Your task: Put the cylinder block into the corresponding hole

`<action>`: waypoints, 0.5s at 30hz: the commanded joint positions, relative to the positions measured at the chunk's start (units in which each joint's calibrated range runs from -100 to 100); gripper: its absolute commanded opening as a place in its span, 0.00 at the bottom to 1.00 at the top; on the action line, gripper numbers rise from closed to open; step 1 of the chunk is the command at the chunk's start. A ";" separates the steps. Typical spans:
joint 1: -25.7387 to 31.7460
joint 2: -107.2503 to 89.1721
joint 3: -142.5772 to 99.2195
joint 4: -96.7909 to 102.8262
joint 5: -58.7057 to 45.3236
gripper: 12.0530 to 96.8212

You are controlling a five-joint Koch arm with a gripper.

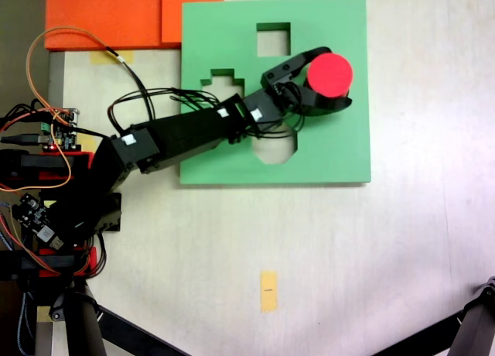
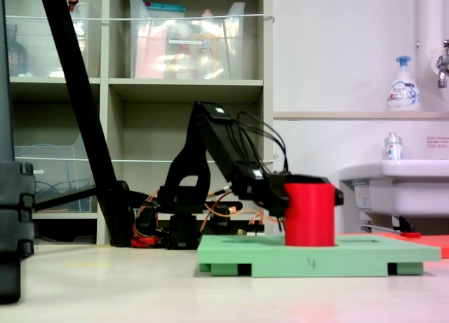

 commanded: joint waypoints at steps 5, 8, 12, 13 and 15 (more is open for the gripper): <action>-0.44 2.32 5.01 0.57 -0.15 0.24; -0.39 3.72 5.11 0.57 -0.15 0.25; -0.20 5.67 5.81 0.76 -0.10 0.40; -0.15 5.67 5.81 0.96 -0.10 0.44; -0.15 4.98 5.81 1.15 -0.05 0.50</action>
